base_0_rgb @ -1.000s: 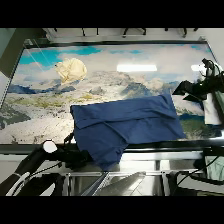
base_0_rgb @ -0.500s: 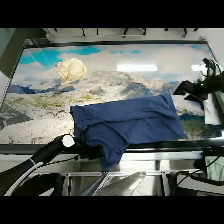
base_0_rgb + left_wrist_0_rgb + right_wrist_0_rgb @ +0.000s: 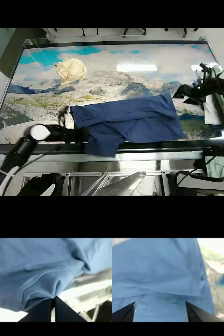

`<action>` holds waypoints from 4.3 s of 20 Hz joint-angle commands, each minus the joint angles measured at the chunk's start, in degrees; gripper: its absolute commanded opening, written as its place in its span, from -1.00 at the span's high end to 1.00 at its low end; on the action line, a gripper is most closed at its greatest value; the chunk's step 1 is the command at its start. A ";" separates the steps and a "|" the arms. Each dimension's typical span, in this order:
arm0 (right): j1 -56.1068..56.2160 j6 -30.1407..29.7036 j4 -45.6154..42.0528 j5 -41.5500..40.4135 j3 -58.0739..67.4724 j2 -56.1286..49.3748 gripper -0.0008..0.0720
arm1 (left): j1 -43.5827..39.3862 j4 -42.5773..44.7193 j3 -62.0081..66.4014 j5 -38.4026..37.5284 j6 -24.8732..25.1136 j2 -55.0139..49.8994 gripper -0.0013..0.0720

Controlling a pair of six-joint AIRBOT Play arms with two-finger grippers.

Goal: Fold the shirts.

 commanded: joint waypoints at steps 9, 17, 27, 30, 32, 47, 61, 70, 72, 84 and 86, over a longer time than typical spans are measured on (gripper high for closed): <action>-16.33 -13.25 5.70 1.92 -26.69 2.34 -0.94 | 17.14 3.89 10.05 -15.91 11.50 -8.26 0.91; -13.77 -17.92 11.78 -5.03 -38.84 3.50 -0.94 | 17.14 3.93 10.05 -15.78 11.37 -3.96 0.92; -8.83 -8.79 6.91 5.14 -38.86 18.64 0.92 | 17.14 4.02 10.05 -20.68 11.52 -3.89 0.92; -8.83 -2.36 -1.95 4.26 -38.69 35.60 0.92 | 17.14 4.07 10.03 -23.89 12.50 -3.91 0.91; -8.68 -0.11 -1.97 3.48 -38.47 41.27 0.92 | 17.14 4.07 10.03 -22.93 12.50 -3.93 0.92; -5.51 -2.95 4.15 -9.97 -18.27 8.61 0.92 | 17.14 5.70 38.66 -8.96 14.60 -37.42 0.92; -3.74 -8.39 10.40 -23.50 -16.76 -3.74 0.91 | 16.24 7.02 60.15 -15.52 14.64 -58.03 0.91; -10.08 -13.68 10.36 -2.27 -13.57 -3.74 -0.95 | 20.28 6.99 60.17 -19.43 14.10 -49.83 -0.96; -13.14 -15.19 10.62 -2.43 -14.84 -4.09 -0.95 | 20.92 6.93 60.17 -21.55 13.42 -45.90 -0.45; -9.27 -25.53 26.91 -6.91 -15.30 -17.62 -0.93 | 7.48 11.15 59.93 -22.12 13.94 -33.68 0.91; -7.19 -25.51 26.86 -7.30 -15.30 -17.31 -0.49 | 4.46 13.90 58.36 -21.79 13.49 -33.64 0.91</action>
